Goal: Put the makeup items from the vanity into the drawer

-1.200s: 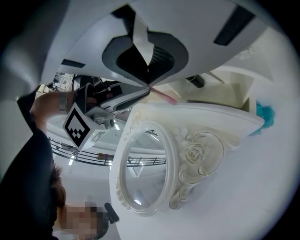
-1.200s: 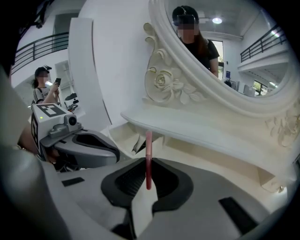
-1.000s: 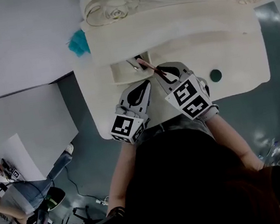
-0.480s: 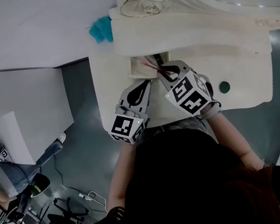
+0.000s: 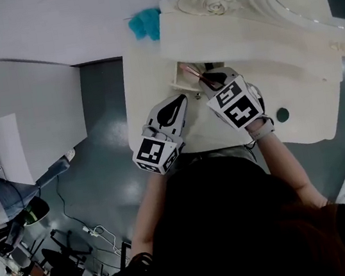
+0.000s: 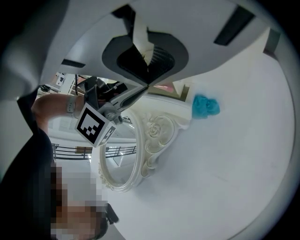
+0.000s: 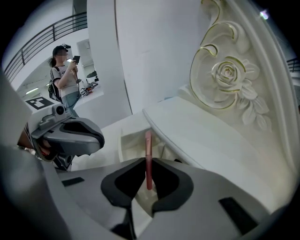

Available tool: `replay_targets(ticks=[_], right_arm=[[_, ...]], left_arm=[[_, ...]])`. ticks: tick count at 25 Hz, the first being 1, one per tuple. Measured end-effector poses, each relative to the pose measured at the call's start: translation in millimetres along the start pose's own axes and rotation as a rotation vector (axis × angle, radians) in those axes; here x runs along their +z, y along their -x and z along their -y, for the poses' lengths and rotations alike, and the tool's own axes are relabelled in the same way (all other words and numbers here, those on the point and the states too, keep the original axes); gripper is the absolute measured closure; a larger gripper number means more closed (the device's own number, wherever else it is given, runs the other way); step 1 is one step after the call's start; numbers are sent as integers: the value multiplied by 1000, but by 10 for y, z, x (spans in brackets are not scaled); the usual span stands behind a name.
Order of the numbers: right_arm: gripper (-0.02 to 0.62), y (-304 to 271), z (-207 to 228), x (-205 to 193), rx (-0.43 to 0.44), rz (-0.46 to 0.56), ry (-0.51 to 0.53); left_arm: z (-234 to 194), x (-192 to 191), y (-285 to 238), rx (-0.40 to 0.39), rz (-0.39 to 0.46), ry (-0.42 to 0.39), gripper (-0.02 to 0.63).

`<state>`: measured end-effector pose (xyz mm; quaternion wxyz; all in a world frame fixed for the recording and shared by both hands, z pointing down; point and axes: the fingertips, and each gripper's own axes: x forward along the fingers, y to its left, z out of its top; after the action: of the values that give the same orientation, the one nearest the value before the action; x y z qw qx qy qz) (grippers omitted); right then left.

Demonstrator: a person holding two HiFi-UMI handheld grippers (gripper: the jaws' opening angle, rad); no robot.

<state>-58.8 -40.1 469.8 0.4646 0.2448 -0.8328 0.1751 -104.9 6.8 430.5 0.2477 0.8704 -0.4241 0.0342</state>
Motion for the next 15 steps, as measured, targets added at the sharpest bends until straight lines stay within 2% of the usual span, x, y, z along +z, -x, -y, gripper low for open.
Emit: replay_targets(ticks=[15], right_arm=[[540, -36, -3, 44, -7, 15, -8]], left_arm=[[-72, -12, 105, 35, 2, 4, 592]])
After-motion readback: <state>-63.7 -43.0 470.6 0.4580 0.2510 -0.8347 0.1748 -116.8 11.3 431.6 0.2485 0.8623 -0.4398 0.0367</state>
